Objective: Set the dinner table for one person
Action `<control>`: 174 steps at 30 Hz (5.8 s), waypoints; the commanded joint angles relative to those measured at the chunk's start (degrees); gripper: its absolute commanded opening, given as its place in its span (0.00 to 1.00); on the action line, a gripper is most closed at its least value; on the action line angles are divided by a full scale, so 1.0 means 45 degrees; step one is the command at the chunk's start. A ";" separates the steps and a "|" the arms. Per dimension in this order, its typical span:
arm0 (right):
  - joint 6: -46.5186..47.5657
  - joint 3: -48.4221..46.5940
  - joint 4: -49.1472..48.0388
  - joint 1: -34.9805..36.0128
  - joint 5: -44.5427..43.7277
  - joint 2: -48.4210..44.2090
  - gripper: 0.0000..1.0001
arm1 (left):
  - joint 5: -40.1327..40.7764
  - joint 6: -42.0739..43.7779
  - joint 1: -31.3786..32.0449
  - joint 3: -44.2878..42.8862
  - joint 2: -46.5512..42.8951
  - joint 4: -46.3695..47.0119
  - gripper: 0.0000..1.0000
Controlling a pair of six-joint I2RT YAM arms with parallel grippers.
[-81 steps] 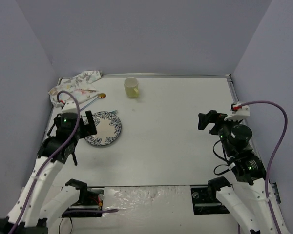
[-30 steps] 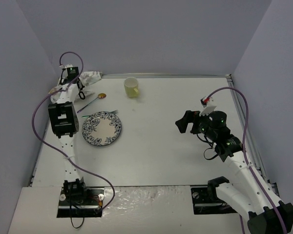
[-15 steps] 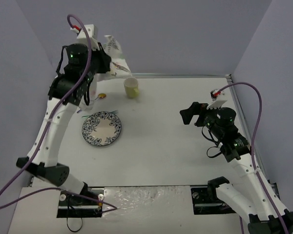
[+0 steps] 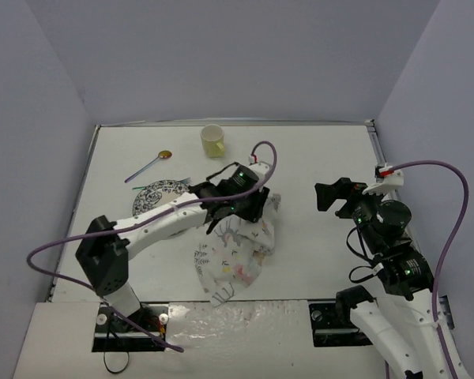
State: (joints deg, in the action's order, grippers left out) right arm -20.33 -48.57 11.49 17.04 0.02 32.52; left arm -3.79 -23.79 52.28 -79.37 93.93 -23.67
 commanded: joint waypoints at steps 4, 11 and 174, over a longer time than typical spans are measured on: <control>-0.1022 0.1186 0.0535 0.0081 -0.1208 0.0768 1.00 | 0.0327 -0.0421 0.1662 0.0366 -0.1203 0.1774 0.65; -0.1587 0.1722 0.0468 0.0062 -0.1063 0.3394 0.97 | 0.2752 -0.0442 0.1258 0.2419 -0.3908 0.1483 0.92; 0.2780 -0.2387 -0.5197 -0.6599 0.0481 1.6025 0.00 | 0.3624 -0.0791 -0.4975 -0.3917 0.7433 0.2971 0.68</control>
State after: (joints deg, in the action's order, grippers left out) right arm -7.47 -60.24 -12.15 -13.26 0.90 107.67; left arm 13.34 -28.49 30.11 -95.64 127.62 -11.62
